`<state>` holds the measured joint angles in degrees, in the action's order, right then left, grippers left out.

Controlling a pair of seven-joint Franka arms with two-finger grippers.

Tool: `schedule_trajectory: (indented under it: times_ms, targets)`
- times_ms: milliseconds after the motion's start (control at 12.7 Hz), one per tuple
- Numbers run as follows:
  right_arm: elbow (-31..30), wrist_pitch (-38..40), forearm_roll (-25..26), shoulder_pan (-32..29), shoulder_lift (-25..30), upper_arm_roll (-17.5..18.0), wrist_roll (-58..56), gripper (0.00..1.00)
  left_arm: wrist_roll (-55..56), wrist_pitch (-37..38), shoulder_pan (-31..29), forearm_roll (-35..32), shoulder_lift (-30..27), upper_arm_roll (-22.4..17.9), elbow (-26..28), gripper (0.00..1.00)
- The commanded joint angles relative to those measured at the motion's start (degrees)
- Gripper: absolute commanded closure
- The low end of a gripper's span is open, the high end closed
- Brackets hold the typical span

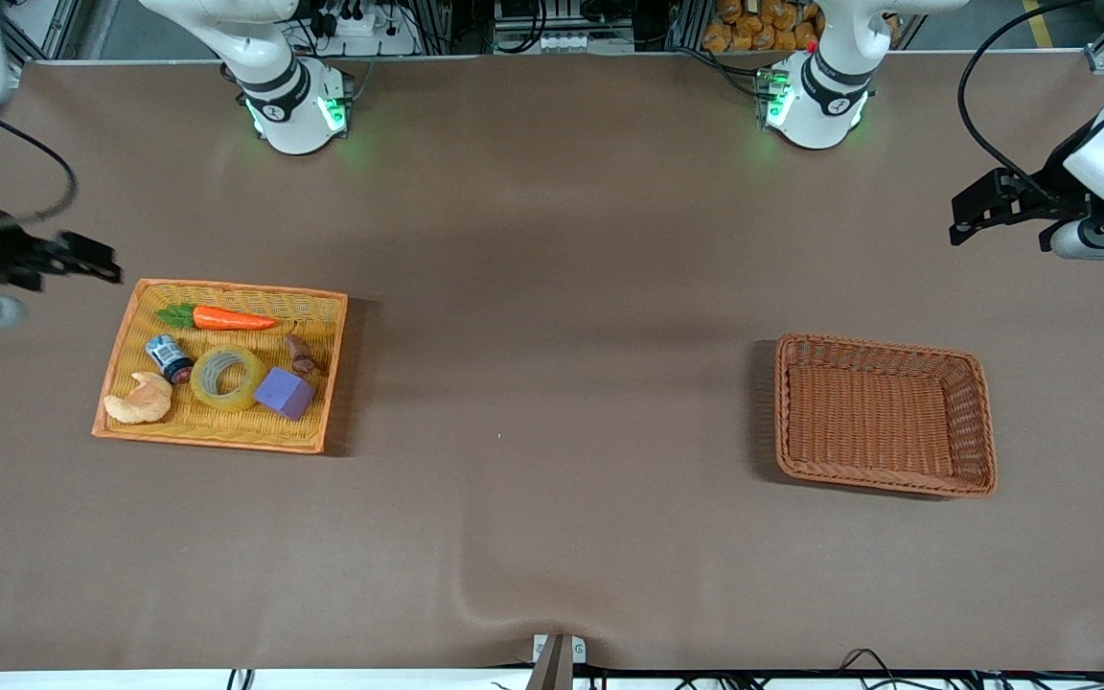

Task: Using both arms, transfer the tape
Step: 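Reach the right gripper down toward the yellow tape roll in the tray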

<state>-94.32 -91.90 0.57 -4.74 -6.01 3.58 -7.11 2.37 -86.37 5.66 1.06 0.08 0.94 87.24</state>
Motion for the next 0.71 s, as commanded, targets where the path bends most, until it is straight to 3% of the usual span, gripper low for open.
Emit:
schedule_trajectory:
  times_ms: [0, 237, 632]
  targets:
    - [-8.7, -11.2, 1.0, -0.4, 0.3, 0.1, -3.3, 0.0, -1.1, 0.9, -0.6, 0.8, -0.2, 0.2, -0.1, 0.0]
    - [-18.6, -22.7, 0.6, -2.0, -0.9, 0.0, -12.1, 0.0, -1.1, 0.8, -0.6, 0.8, -0.2, 0.2, -0.1, 0.0]
    - [-24.4, -36.2, 0.2, -4.7, -10.9, 0.1, -28.4, 0.0, -1.1, 0.8, -0.6, 0.8, -0.2, 0.1, -0.1, 0.0]
